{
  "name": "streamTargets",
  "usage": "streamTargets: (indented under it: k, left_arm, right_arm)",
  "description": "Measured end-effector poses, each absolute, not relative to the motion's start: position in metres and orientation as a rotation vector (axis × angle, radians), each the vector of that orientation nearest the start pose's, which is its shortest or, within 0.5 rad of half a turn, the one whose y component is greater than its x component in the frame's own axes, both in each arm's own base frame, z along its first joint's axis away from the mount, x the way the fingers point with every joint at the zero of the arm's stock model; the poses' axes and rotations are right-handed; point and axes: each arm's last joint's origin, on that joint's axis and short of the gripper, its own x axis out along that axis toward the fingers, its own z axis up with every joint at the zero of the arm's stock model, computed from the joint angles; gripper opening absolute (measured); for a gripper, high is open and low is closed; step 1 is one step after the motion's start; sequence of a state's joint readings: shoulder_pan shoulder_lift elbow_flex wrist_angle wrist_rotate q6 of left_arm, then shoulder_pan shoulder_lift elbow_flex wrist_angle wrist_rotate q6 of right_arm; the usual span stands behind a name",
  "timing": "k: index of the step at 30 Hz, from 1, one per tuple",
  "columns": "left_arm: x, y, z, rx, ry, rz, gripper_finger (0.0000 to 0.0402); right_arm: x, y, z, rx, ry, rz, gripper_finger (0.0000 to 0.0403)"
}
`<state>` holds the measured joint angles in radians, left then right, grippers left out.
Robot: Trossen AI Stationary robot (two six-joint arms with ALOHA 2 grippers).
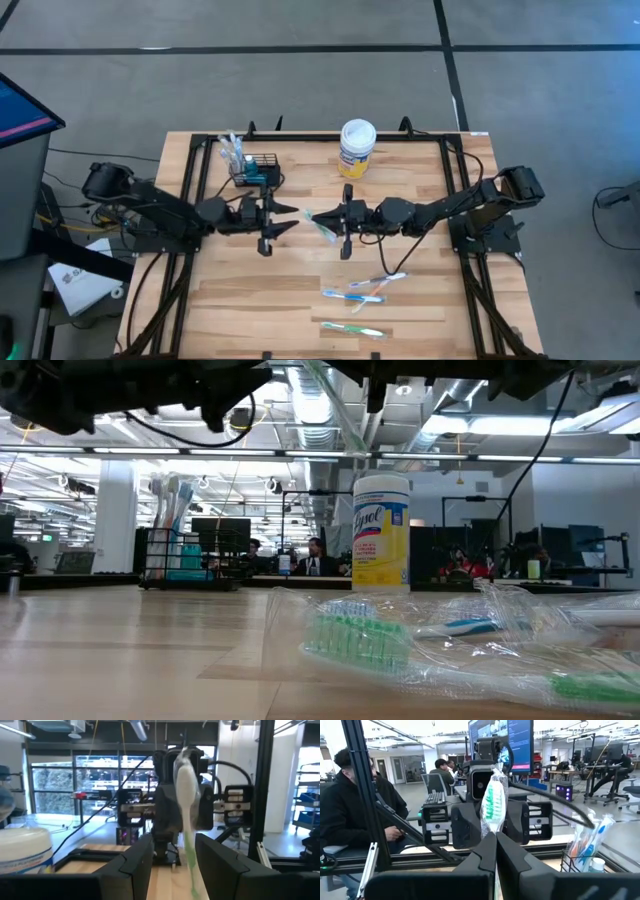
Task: Pick & Place toothbrushing station
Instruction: Put the top green toothbrush into the mesh organizer
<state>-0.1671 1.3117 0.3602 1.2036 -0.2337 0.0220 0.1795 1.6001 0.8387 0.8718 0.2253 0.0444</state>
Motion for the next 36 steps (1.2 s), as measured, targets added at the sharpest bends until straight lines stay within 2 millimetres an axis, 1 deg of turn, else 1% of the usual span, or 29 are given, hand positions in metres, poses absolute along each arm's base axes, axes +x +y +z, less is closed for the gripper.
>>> streamTargets:
  k: [7,21,23,25,27,32,33,36]
  left_arm:
    - [0.252,-0.034,0.221,-0.025,-0.250,0.055,0.0145]
    - [0.273,-0.037,0.222,-0.020,-0.242,0.031,0.0145]
    - [0.276,-0.038,0.222,-0.020,-0.241,0.031,0.0140]
    - [0.277,-0.038,0.221,-0.019,-0.238,0.031,0.0126]
    - [0.277,-0.038,0.221,-0.019,-0.238,0.031,0.0104]
    - [0.276,-0.038,0.223,-0.021,-0.242,0.030,0.0025]
    - [0.276,-0.038,0.223,-0.021,-0.243,0.031,0.0015]
    - [0.276,-0.038,0.222,-0.021,-0.241,0.031,0.0014]
  right_arm:
    - [0.338,0.053,0.252,0.063,-0.108,-0.048,0.0000]
    - [0.338,0.053,0.252,0.063,-0.107,-0.048,0.0000]
    - [0.338,0.053,0.252,0.063,-0.107,-0.048,0.0000]
    - [0.338,0.053,0.252,0.063,-0.107,-0.048,0.0000]
    - [0.338,0.053,0.252,0.063,-0.107,-0.048,0.0000]
    - [0.338,0.053,0.253,0.063,-0.111,-0.047,0.0000]
    - [0.338,0.053,0.253,0.063,-0.112,-0.046,0.0000]
    - [0.338,0.053,0.253,0.063,-0.111,-0.047,0.0000]
